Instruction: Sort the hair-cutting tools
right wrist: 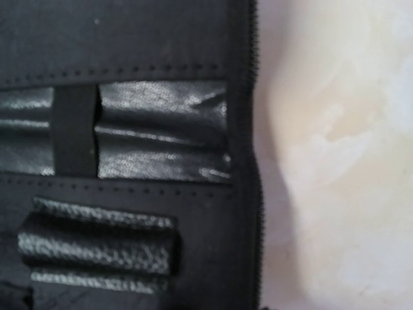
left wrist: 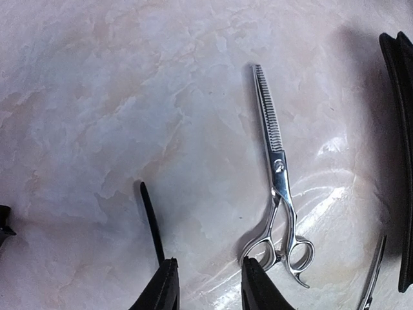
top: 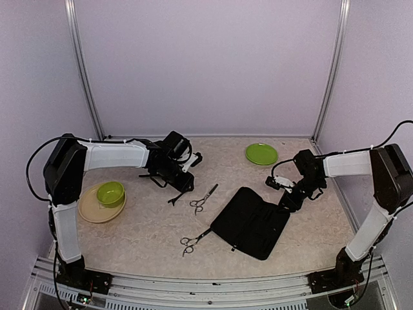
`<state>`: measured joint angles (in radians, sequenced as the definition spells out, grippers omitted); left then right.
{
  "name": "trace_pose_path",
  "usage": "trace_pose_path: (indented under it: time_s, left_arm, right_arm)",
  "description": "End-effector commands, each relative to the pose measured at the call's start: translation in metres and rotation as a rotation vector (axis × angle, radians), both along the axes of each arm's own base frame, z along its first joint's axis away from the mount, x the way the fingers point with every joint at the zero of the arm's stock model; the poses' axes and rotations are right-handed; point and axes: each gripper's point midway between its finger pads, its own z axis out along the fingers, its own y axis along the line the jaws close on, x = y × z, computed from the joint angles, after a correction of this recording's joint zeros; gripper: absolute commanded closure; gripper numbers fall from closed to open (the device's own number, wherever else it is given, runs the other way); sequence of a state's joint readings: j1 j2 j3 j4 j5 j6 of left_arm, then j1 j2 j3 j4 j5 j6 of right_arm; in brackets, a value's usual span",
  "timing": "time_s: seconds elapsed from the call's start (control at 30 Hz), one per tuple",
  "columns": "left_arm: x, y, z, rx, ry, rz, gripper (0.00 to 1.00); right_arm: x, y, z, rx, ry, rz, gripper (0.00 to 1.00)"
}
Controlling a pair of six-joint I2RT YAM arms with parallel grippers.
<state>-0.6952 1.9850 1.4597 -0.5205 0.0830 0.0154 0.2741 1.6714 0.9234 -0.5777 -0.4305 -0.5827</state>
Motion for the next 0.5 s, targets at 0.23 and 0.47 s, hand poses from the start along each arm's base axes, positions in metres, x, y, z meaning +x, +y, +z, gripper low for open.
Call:
trace_pose_path:
  time_s: [0.23, 0.47]
  left_arm:
    - [-0.019, -0.012, -0.043, 0.077, 0.071, -0.052, 0.66]
    - [-0.021, -0.001, -0.064, 0.182, 0.069, -0.046, 0.73]
  right_arm:
    - [-0.006, 0.002, -0.004, 0.007, 0.018, 0.015, 0.64]
    - [-0.006, 0.002, -0.005, 0.005, 0.020, 0.016, 0.64]
